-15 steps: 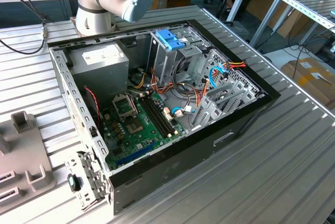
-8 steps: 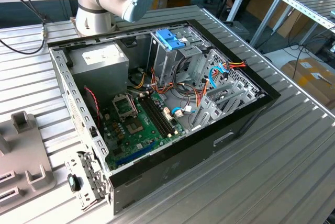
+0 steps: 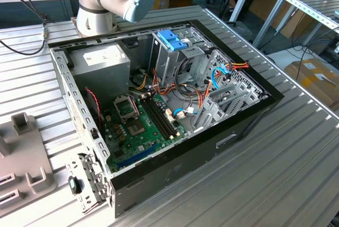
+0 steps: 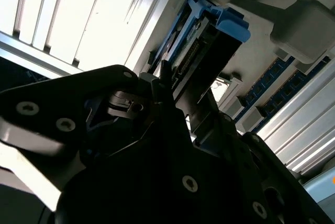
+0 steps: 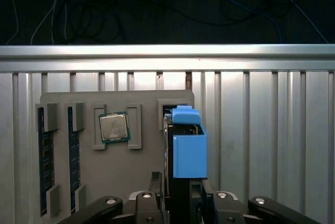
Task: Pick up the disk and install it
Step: 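Pick up the disk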
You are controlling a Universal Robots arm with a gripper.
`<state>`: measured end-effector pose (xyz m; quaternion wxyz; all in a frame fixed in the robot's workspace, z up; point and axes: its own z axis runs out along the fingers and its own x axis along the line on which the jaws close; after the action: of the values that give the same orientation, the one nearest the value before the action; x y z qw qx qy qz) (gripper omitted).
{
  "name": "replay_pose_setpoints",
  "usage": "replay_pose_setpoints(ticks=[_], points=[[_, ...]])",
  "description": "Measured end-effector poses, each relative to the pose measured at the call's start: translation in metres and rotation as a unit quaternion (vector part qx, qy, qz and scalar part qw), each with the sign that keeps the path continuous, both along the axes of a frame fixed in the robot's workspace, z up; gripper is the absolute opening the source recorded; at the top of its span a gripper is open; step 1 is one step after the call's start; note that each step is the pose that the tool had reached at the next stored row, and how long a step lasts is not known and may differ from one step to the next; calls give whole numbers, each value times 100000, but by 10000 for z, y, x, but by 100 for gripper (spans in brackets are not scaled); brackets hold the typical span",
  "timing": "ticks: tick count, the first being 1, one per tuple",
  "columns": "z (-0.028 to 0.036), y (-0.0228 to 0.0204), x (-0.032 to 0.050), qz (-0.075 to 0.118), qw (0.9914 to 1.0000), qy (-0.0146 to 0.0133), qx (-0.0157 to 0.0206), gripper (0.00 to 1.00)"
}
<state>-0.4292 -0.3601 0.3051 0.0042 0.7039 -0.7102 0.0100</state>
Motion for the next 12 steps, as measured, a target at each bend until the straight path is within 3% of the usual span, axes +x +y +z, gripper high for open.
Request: replay_pose_setpoints(ticks=[10,12], points=[[22,0,0,2,100000,-1,6,40],[22,0,0,0,100000,0,11,35]])
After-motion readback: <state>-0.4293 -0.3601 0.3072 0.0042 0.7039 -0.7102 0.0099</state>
